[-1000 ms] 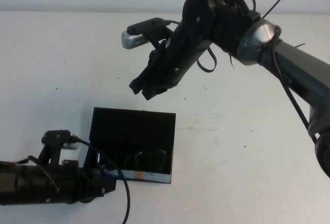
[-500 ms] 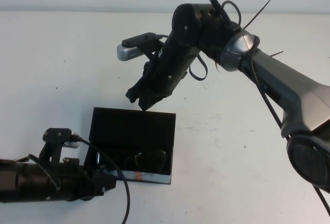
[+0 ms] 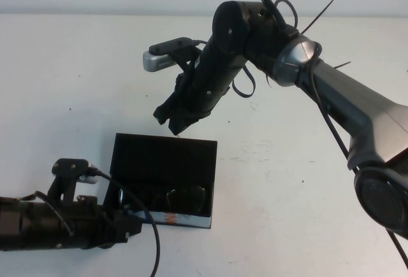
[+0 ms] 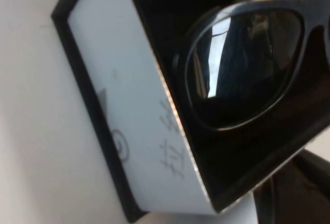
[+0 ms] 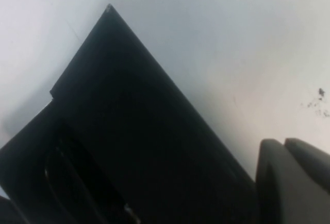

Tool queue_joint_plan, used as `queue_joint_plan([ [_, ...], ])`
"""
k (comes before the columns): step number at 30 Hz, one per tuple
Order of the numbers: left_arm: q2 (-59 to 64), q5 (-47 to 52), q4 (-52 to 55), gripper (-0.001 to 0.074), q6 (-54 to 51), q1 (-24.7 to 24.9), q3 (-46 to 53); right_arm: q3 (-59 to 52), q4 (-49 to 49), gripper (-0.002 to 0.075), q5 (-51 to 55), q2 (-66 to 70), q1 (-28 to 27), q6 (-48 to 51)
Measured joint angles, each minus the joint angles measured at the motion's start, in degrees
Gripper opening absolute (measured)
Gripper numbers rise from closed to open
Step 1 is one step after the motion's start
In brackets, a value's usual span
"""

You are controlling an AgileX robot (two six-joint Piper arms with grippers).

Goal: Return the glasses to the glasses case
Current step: Close the glasses case

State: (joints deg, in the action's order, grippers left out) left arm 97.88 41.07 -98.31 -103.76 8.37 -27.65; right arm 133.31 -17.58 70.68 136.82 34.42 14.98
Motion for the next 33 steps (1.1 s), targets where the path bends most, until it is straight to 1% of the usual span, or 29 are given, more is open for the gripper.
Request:
queue_joint_plan([
  [2, 0.00, 0.00, 0.00, -0.0001, -0.11, 0.00, 0.00, 0.00, 0.00, -0.0011, -0.15, 0.00, 0.00, 0.00],
  [7, 0.00, -0.14, 0.00, -0.0001, -0.11, 0.00, 0.00, 0.10, 0.00, -0.0011, -4.82, 0.73, 0.00, 0.00],
  [13, 0.00, -0.18, 0.00, -0.0001, -0.11, 0.00, 0.00, 0.22, -0.16, -0.0011, -1.23, 2.14, 0.00, -0.22],
  [23, 0.00, -0.41, 0.21, -0.0001, -0.11, 0.00, 0.00, 0.22, -1.68, -0.0012, -0.67, 1.63, 0.00, -0.35],
  [29, 0.00, -0.41, 0.21, -0.0001, -0.11, 0.00, 0.00, -0.49, -2.16, -0.0013, -0.43, -1.05, 1.93, -1.50],
  [33, 0.00, -0.41, 0.21, -0.0001, -0.11, 0.00, 0.00, -5.84, -2.37, -0.0013, -0.43, -4.35, 3.94, -1.49],
])
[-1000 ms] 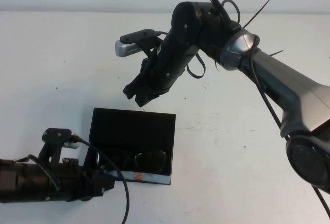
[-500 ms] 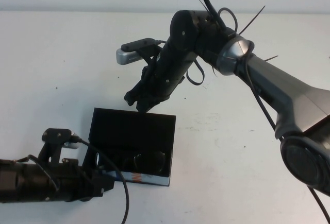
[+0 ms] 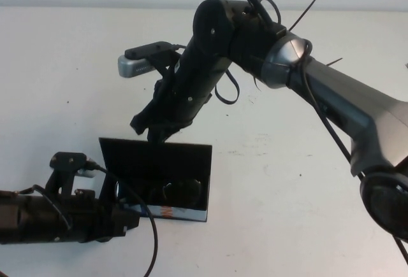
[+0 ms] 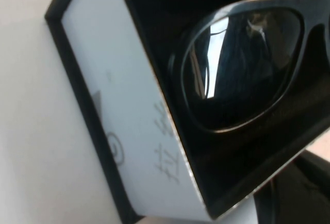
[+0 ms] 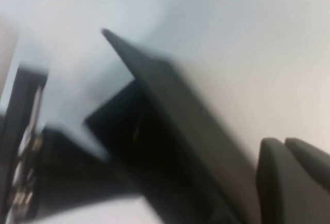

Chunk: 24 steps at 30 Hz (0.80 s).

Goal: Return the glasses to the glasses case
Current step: Close the glasses case

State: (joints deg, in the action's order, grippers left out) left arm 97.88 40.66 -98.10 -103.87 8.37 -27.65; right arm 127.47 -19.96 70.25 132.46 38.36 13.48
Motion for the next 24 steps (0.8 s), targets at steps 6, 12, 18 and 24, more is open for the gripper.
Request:
queue_joint_plan([
  [6, 0.00, 0.00, 0.00, -0.0001, -0.11, 0.00, 0.00, -11.33, 0.00, -0.0013, 0.00, -5.79, 1.88, -1.04],
  [12, 0.00, 0.00, 0.11, -0.0001, -0.19, 0.00, 0.00, -19.87, -0.12, -0.0013, 0.00, -8.80, 2.95, -1.54],
  [18, -0.27, -0.28, 1.63, -0.0001, 1.54, 0.00, 0.00, -22.82, -0.20, -0.0013, 0.00, -8.33, 3.65, -1.65],
  [24, -2.99, -0.85, 6.08, -0.0001, 6.16, 0.00, 0.00, -22.82, 0.02, -0.0013, -0.19, -8.32, 3.65, -1.65],
])
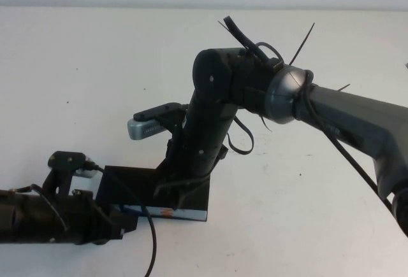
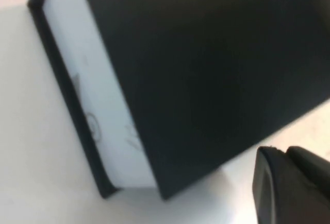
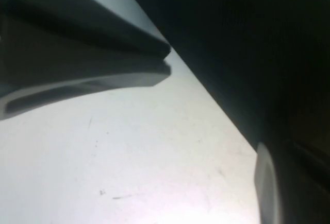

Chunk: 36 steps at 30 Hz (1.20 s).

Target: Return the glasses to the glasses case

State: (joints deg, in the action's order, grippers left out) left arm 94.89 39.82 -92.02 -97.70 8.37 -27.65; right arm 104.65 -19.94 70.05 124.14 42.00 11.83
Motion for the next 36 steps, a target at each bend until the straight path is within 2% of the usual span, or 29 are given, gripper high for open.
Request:
queue_joint_plan([
  [10, -12.31, 3.62, 10.33, -0.0001, 15.55, 0.00, 0.00, -0.42, 2.60, -0.0013, 0.00, -7.19, 0.00, -1.99],
  [17, -34.96, 2.97, 15.54, -0.0001, 21.13, 0.00, 0.10, -2.66, 7.96, -0.0013, 0.10, -18.66, 0.00, -7.84],
  [27, -69.17, -13.18, 20.43, -0.0001, 27.50, 0.00, 2.77, -25.17, 13.89, -0.0013, 0.59, -45.48, 0.00, -12.73],
  [31, -80.54, -19.59, 20.31, -0.0001, 27.99, 0.00, 8.99, -36.43, 14.88, -0.0013, -0.28, -58.95, 0.00, -14.11],
  [36, -91.02, -26.47, 20.10, -0.0001, 27.99, 0.00, 18.11, -49.13, 15.91, -0.0013, -6.16, -76.53, 0.00, -15.93],
])
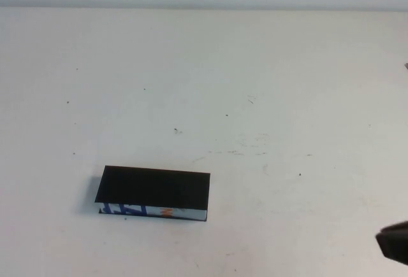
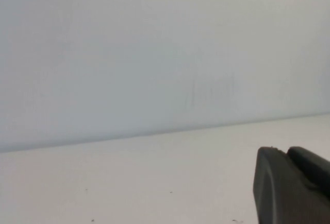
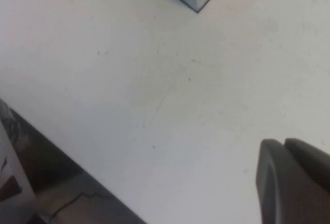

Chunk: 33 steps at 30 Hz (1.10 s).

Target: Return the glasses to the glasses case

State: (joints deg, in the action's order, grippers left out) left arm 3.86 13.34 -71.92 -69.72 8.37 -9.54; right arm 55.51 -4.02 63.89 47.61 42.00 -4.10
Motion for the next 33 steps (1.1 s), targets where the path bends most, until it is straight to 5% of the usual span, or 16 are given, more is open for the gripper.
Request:
queue_joint_plan([
  [7, -4.39, -9.81, -0.39, -0.0001, -0.21, 0.00, 10.53, -15.73, 0.24, -0.0013, -12.96, -19.44, 0.00, -1.86],
  [18, -4.39, -12.79, -1.00, -0.0001, -0.42, 0.00, 10.96, -32.49, -5.12, -0.0013, -36.14, -31.75, 0.00, -2.30],
  [24, -4.39, -12.79, -1.05, -0.0001, -0.42, 0.00, 11.00, -36.10, -7.12, -0.0013, -35.59, -31.86, 0.00, -2.30],
  [33, -4.42, -12.79, -1.05, -0.0001, -0.42, 0.00, 11.00, -36.50, 2.97, -0.0013, -34.96, -31.86, 0.00, -2.96],
])
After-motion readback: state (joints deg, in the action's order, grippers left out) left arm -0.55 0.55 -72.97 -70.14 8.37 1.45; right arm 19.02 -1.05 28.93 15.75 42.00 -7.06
